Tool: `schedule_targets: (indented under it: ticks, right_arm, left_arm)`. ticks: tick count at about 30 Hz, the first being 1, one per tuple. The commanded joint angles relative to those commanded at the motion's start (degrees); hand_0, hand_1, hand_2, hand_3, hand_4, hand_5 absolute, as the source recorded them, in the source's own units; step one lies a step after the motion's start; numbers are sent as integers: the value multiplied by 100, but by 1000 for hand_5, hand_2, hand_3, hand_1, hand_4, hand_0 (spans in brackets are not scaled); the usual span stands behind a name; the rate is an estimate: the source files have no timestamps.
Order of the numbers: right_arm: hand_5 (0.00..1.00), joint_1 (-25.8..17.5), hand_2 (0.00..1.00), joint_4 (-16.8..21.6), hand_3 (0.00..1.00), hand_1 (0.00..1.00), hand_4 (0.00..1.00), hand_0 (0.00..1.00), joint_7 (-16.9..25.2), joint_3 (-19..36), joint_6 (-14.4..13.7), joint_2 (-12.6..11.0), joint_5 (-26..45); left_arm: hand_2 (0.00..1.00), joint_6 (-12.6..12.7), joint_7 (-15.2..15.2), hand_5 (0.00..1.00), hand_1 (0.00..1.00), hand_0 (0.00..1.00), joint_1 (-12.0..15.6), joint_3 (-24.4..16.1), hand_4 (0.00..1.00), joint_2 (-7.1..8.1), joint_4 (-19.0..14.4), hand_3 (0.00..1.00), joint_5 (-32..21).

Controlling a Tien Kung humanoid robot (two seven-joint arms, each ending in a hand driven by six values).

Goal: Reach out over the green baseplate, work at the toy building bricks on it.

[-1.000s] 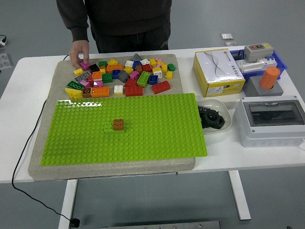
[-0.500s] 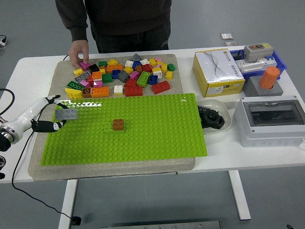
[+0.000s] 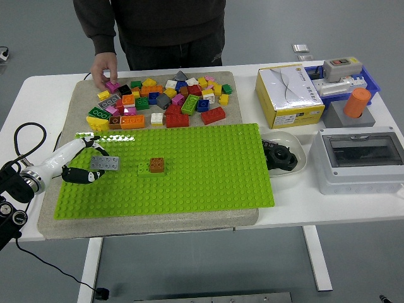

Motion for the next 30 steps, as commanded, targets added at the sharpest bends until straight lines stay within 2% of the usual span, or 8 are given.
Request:
schedule_targets:
  ticks: [13, 24, 30]
  right_arm:
    - [767, -19, 702, 0, 683, 586, 755, 711, 6, -33, -3, -6, 0]
    - [767, -21, 700, 0, 682, 585, 756, 712, 21, -37, -6, -9, 16]
    - [766, -27, 700, 0, 682, 584, 755, 711, 25, -23, -8, -10, 6]
  left_arm:
    - [998, -206, 88, 2, 998, 998, -252, 330, 715, -255, 649, 473, -264]
    - [998, -275, 99, 2, 998, 998, -362, 296, 714, -361, 656, 471, -381]
    - [998, -355, 134, 2, 998, 998, -381, 221, 715, -348, 645, 468, -438]
